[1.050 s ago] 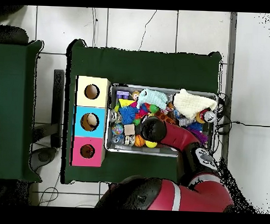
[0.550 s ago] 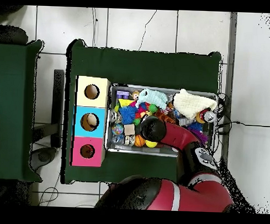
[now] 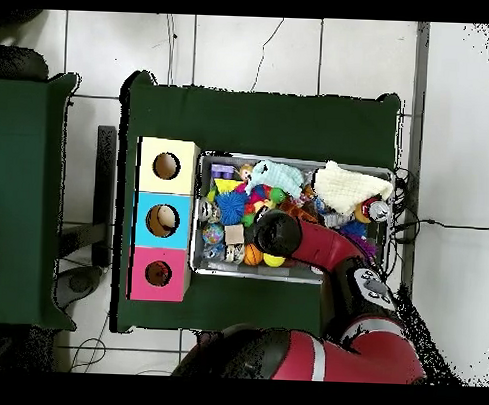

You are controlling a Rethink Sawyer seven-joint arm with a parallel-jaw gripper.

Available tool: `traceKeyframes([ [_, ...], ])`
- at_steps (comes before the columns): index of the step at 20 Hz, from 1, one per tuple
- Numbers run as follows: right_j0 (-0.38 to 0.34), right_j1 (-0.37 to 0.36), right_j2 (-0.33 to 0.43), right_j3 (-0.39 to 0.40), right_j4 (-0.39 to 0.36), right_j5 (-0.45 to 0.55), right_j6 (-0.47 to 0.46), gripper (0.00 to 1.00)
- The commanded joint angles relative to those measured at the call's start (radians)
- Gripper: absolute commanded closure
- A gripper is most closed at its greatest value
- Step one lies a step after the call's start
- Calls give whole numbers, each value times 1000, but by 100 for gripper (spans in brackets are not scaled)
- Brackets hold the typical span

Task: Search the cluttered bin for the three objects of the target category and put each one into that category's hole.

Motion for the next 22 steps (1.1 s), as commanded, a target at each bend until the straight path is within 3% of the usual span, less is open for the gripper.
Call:
traceKeyframes([
  [1,-15,-85,93,47,63,75,132,0],
  [7,39,-202,37,95,76,152,162,0],
  [22,26,-150,48,85,107,109,136,0],
])
